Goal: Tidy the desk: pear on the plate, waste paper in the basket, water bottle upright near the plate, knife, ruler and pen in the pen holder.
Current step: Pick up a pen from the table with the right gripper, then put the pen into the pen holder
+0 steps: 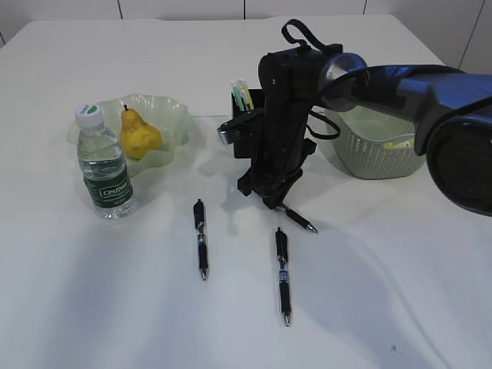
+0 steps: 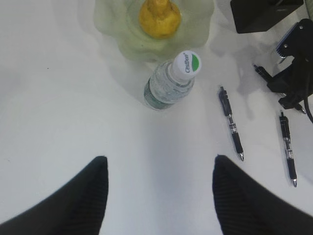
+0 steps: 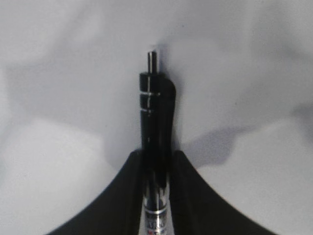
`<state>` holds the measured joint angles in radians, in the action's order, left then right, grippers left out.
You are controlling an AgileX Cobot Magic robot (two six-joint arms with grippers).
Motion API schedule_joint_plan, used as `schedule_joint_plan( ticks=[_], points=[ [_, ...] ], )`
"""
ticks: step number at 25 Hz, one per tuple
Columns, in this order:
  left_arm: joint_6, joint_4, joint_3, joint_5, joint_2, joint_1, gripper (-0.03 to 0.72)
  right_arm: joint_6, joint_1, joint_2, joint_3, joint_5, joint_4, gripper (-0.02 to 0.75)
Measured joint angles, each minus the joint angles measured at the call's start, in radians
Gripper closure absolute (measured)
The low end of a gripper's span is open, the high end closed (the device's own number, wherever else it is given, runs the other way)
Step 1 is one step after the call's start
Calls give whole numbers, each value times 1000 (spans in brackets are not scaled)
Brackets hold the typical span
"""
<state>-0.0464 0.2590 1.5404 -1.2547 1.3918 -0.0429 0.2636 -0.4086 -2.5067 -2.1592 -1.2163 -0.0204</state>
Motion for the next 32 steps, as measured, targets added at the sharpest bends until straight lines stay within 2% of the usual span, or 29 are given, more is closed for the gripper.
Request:
schedule_joint_plan(
  ticks=[13, 32],
  points=[
    [0, 20, 0, 0, -12, 0, 221, -26, 0, -4, -66, -4, 0, 595],
    [0, 66, 0, 0, -12, 0, 221, -95, 0, 164, -68, -10, -27, 595]
  ],
)
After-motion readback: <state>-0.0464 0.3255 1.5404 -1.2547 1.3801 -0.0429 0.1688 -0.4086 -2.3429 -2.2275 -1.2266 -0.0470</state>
